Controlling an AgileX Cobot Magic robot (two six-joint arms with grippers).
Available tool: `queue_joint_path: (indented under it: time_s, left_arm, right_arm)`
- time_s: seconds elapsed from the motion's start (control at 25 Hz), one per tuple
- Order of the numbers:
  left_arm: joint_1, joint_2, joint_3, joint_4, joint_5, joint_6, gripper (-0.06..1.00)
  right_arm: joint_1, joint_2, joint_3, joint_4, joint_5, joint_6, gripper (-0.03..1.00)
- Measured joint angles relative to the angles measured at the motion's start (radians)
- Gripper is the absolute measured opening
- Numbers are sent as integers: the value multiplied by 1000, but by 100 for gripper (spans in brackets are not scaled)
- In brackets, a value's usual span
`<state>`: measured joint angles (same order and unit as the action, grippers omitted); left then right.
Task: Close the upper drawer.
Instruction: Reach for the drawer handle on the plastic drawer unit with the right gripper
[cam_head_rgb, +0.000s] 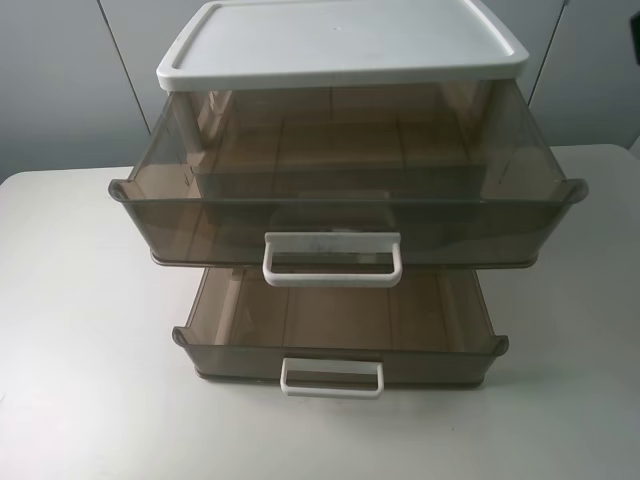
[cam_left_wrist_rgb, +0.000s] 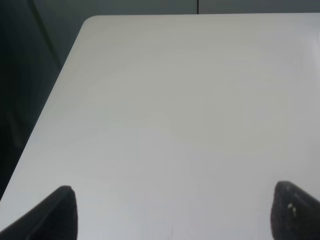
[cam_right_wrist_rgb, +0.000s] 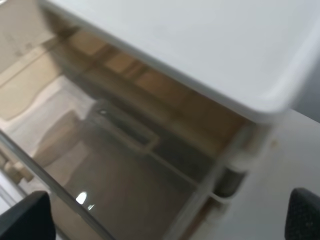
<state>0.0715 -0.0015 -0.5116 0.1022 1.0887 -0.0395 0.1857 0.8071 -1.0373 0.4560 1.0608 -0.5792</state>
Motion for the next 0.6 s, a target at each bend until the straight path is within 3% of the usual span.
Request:
queue_joint_path:
  time_s: [0.36, 0.6]
  left_arm:
    - [0, 0, 0, 0, 0, 0, 74]
    - [0, 0, 0, 0, 0, 0, 74]
  right_arm:
    - [490, 266, -117, -150, -34, -64, 70]
    - [711, 394, -129, -212, -32, -65, 70]
